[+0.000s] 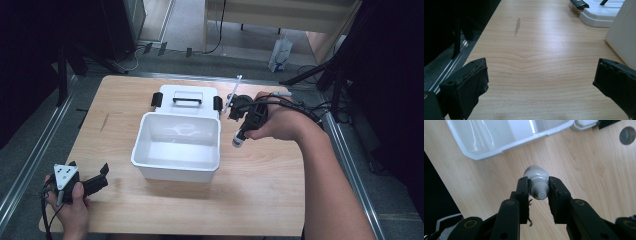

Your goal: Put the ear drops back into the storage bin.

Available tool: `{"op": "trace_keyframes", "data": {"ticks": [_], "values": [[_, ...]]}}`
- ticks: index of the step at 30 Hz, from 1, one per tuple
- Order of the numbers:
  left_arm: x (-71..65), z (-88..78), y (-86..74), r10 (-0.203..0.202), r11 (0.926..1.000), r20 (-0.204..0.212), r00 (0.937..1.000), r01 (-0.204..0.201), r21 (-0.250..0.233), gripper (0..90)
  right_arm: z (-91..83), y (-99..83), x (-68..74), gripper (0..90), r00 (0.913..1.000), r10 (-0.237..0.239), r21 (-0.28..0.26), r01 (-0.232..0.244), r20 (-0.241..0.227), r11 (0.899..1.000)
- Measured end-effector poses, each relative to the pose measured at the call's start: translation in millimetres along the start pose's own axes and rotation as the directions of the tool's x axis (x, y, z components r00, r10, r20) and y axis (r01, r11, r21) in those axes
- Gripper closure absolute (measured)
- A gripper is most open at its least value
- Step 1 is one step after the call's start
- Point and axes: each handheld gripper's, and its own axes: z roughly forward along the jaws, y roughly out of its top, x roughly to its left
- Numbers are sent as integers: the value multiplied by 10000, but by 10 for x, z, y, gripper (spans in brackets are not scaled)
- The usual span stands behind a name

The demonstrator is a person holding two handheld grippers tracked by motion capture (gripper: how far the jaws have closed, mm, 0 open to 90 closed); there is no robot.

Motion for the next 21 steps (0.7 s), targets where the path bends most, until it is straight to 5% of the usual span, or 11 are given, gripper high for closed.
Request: {"op": "trace_keyframes", "data": {"ticks": [21], "values": [[3, 0, 0, -70, 10000, 51, 10000, 70, -4, 2, -76, 603, 199, 719, 9949, -1002, -61, 1001, -84, 9950]]}}
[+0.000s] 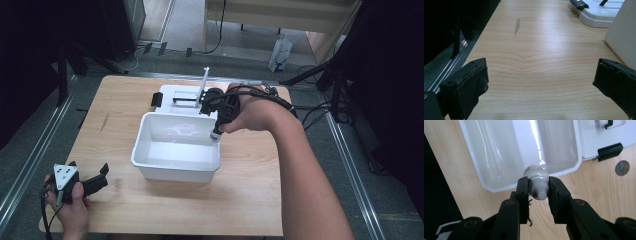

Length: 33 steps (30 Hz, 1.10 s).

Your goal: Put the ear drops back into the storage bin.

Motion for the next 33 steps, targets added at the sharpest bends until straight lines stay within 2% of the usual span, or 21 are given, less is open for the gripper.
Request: {"op": "trace_keyframes", "data": {"ticks": [8, 17, 22, 28, 30, 33], "values": [[4, 0, -1, -26, 10000, 23, 10000, 26, -15, 2, 177, 102, 29, 719, 9995, -312, -10, 312, -40, 9995], [4, 0, 1, -12, 10000, 20, 10000, 12, 1, 2, 439, 54, 5, 719, 9993, -383, 52, 382, 49, 9993], [2, 0, 1, 9, 10000, 3, 10000, -9, 1, 2, 556, 27, -6, 718, 9975, -659, 59, 658, 246, 9978], [2, -2, 0, 38, 10000, 12, 10000, -38, 10, 2, 696, 10, -12, 719, 9970, -768, 161, 766, 122, 9969], [3, -2, 0, 40, 10000, 14, 10000, -40, 11, 2, 718, 9, -15, 718, 9978, -657, 209, 656, 48, 9976], [4, -2, 0, 21, 10000, 23, 10000, -21, 9, 2, 834, 6, -8, 718, 9966, -822, 345, 823, -51, 9960]]}}
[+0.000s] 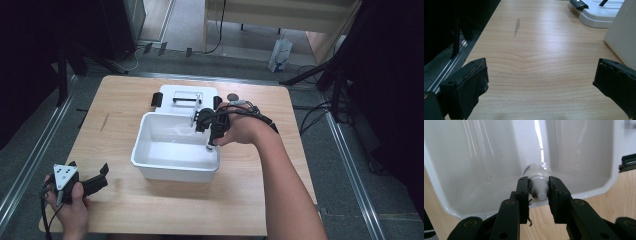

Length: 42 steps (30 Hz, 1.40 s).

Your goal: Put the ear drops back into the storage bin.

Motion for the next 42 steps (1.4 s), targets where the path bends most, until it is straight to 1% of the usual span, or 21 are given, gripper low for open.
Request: {"op": "trace_keyframes", "data": {"ticks": [2, 3, 4, 8, 10, 13, 14, 15, 19, 20, 22, 23, 25, 28, 29, 30, 34, 37, 38, 41, 42], "values": [[-2, 0, 0, 21, 10000, -18, 10000, -21, 7, 2, 46, 1, -6, 718, 9998, -219, -87, 219, -13, 9997], [-3, 0, 0, 27, 10000, -17, 10000, -27, 2, 2, 64, -1, 7, 718, 9998, -195, -17, 195, -35, 9998], [-3, -1, 0, 27, 10000, -16, 10000, -27, 3, 2, 82, -1, 11, 718, 9996, -270, 39, 271, -26, 9996], [-4, -1, -1, 26, 10000, -22, 10000, -26, -28, 2, 162, -8, 11, 718, 9987, -502, -21, 502, -58, 9987], [-5, -1, -1, 41, 10000, -24, 10000, -41, -13, 2, 183, -8, 17, 718, 9988, -481, -13, 481, -40, 9988], [-6, -1, -2, 35, 10000, -32, 10000, -35, -29, 2, 254, -5, 16, 717, 9982, -607, -8, 607, -1, 9982], [-6, -1, -2, 35, 10000, -32, 10000, -35, -29, 2, 254, -5, 16, 717, 9982, -607, -8, 607, -1, 9982], [-6, -2, -2, 30, 10000, -31, 10000, -30, -30, 2, 279, -4, 21, 718, 9978, -653, 1, 653, 71, 9979], [-6, -2, -2, 34, 10000, -30, 10000, -34, -27, 2, 305, -1, 33, 717, 9981, -598, 58, 597, 154, 9982], [-6, -1, -3, 7, 10000, -11, 10000, -7, -48, 2, 330, 2, 34, 717, 9968, -777, 87, 776, 195, 9970], [-5, -2, -3, 8, 10000, -8, 10000, -8, -38, 2, 341, 2, 41, 717, 9973, -713, 134, 711, 163, 9974], [-3, -3, -3, 23, 10000, 3, 10000, -23, -22, 2, 357, 4, 35, 717, 9964, -824, 119, 822, 201, 9965], [-4, -2, -3, 21, 10000, -3, 10000, -21, -22, 2, 403, 13, 40, 717, 9959, -857, 262, 850, 280, 9960], [-5, -4, -2, 38, 10000, -14, 10000, -38, -12, 2, 452, 20, 34, 716, 9953, -919, 298, 910, 319, 9954], [-5, -4, -2, 38, 10000, -14, 10000, -38, -12, 2, 452, 20, 34, 716, 9953, -919, 298, 910, 319, 9954], [-4, -4, -3, 36, 10000, -3, 10000, -36, -18, 2, 470, 23, 36, 716, 9965, -784, 377, 773, 289, 9963], [-4, -4, -2, 34, 10000, -13, 10000, -34, -10, 2, 488, 32, 34, 723, 9962, -824, 470, 809, 297, 9956], [-3, -4, -3, 25, 10000, -6, 10000, -25, -21, 2, 483, 36, 19, 735, 9972, -693, 423, 682, 271, 9968], [-4, -5, -3, 31, 10000, -11, 10000, -31, -16, 2, 475, 33, 15, 754, 9976, -637, 373, 627, 285, 9973], [-7, -8, -4, 31, 10000, -12, 10000, -31, -18, 2, 472, 31, 12, 762, 9976, -607, 392, 594, 344, 9975], [-7, -7, -4, 17, 10000, -13, 10000, -17, -15, 2, 486, 28, 17, 761, 9977, -633, 387, 623, 261, 9973]]}}
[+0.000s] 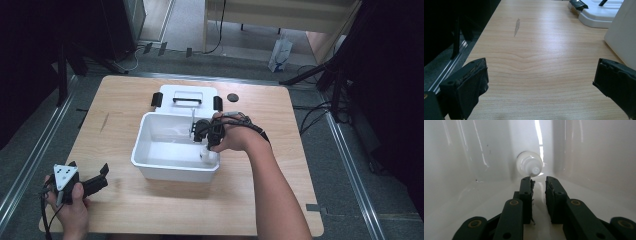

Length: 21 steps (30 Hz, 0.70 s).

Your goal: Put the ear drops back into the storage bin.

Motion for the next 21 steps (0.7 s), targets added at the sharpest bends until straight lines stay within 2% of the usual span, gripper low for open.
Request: {"op": "trace_keyframes", "data": {"ticks": [4, 9, 10, 13, 14, 16, 17, 18, 19, 20, 21], "values": [[2, 1, 0, 7, 10000, 6, 10000, -7, 6, 2, 23, -1, 11, 751, 10000, 5, -2, -5, -74, 10000], [2, 1, 0, -3, 10000, 9, 10000, 3, 2, 2, 5, -21, 12, 693, 9999, -39, -230, 36, -138, 9997], [2, 2, 0, -7, 10000, 9, 10000, 7, 1, 2, -21, -26, 29, 625, 10000, 85, -284, -87, -46, 9996], [0, 1, 1, 4, 10000, -8, 10000, -4, 10, 2, -52, -24, 41, 585, 9998, 119, -325, -114, 160, 9994], [-1, 1, 1, 7, 10000, -13, 10000, -7, 12, 2, -103, -20, 56, 503, 9993, 107, -478, -89, 364, 9988], [-1, 1, 0, 8, 10000, -11, 10000, -8, 8, 2, -121, -20, 57, 478, 9989, 144, -562, -119, 439, 9983], [-3, 2, 0, 18, 10000, -30, 10000, -18, -15, 2, -180, -25, 57, 398, 9978, 278, -768, -231, 606, 9968], [-3, 2, 0, 18, 10000, -30, 10000, -18, -15, 2, -180, -25, 57, 398, 9978, 278, -768, -231, 606, 9968], [-2, 1, 0, 26, 10000, -27, 10000, -27, -16, 2, -250, -42, 58, 285, 9948, 568, -959, -486, 846, 9942], [-2, 1, 0, 26, 10000, -27, 10000, -27, -16, 2, -250, -42, 58, 285, 9948, 568, -959, -486, 846, 9942], [-1, 1, 0, -5, 10000, -13, 10000, 5, -18, 2, -304, -62, 61, 188, 9919, 827, -1127, -717, 963, 9910]]}}
